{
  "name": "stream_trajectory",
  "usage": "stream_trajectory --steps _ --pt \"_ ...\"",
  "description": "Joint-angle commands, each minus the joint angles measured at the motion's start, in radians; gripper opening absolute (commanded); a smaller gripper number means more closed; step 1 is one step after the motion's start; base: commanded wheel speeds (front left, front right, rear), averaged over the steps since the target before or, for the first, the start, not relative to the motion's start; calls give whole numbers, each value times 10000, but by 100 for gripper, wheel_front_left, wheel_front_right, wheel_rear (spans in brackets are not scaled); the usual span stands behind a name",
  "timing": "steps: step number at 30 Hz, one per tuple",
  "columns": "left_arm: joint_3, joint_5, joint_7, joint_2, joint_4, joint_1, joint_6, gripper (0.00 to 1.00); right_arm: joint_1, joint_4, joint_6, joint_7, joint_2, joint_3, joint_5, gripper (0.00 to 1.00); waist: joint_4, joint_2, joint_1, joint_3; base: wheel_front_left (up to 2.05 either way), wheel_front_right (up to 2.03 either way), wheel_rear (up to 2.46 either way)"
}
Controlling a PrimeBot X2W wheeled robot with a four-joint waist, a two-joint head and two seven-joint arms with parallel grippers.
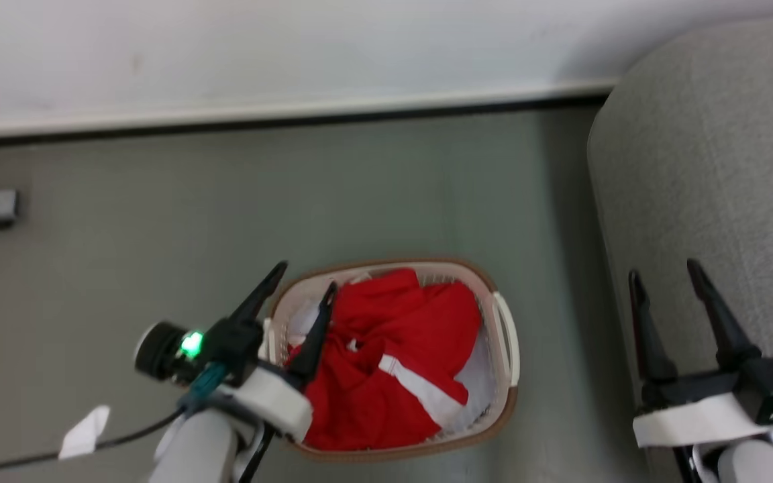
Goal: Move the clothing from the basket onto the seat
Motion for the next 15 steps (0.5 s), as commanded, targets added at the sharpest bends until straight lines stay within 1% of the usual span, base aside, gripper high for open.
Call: stream_trajectory --steps 1,4,8,15 --pt "-268 197 -3 127 235 -446 -40 100 -378 -124 -21 3 -49 -28 64 100 -73 -1 -2 1305 0 0 0" --pt "-1001 238 167 250 769 -1422 -50 100 -924 -295 -21 5 -48 -91 86 100 -90 -1 -2 2113 0 0 0" --pt "-2021 -67 461 318 1545 -2581 -58 100 -1548 -511 -21 5 -46 -229 -51 100 -75 -1 -2 2962 0 0 0" --pt "-3559 -761 1117 174 3001 -4107 -61 100 -2239 -801 -21 5 -43 -291 -244 100 -59 -1 -2 4056 0 0 0"
